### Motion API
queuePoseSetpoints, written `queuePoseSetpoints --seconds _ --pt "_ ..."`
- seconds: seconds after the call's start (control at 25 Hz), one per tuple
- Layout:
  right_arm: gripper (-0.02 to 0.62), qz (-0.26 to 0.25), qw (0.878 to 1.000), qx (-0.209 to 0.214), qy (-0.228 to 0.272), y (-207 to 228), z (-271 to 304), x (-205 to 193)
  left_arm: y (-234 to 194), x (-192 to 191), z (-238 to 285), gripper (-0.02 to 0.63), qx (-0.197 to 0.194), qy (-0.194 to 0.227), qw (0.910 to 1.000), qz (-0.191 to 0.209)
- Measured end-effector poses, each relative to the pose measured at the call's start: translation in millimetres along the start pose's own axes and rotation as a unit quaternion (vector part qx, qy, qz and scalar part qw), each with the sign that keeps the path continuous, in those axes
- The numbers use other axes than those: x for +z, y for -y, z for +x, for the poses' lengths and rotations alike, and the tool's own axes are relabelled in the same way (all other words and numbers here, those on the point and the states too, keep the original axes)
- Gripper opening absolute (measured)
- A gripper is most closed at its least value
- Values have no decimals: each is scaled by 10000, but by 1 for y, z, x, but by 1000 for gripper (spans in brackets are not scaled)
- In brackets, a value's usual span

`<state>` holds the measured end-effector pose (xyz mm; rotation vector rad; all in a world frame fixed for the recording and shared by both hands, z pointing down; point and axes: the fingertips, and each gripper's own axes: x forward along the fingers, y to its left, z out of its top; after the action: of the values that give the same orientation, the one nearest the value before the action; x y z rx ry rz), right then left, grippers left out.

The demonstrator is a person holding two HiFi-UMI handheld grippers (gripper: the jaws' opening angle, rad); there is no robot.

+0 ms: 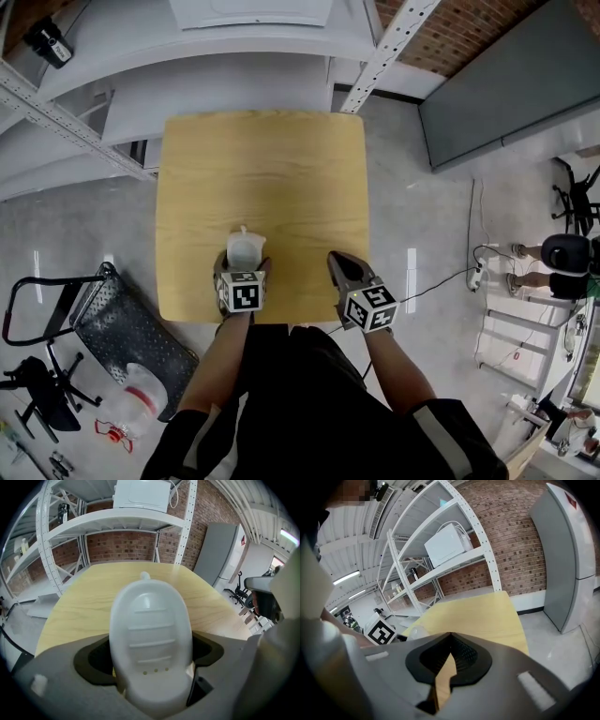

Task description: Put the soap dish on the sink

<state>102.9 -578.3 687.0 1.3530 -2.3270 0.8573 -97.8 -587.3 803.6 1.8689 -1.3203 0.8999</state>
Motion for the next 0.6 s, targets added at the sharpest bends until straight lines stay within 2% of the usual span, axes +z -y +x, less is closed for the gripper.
queuePoseSetpoints --seconds 0.2,0.4,0.6 --pt "5 -76 9999 67 39 -2 0 7 -1 9 -4 485 -35 138 9999 -83" --pt "5 -163 9996 141 164 -4 -1 17 -8 20 -14 483 100 314 9993 -159" --pt "5 -222 9987 180 417 -2 -8 35 -9 47 -41 482 29 800 9956 -487"
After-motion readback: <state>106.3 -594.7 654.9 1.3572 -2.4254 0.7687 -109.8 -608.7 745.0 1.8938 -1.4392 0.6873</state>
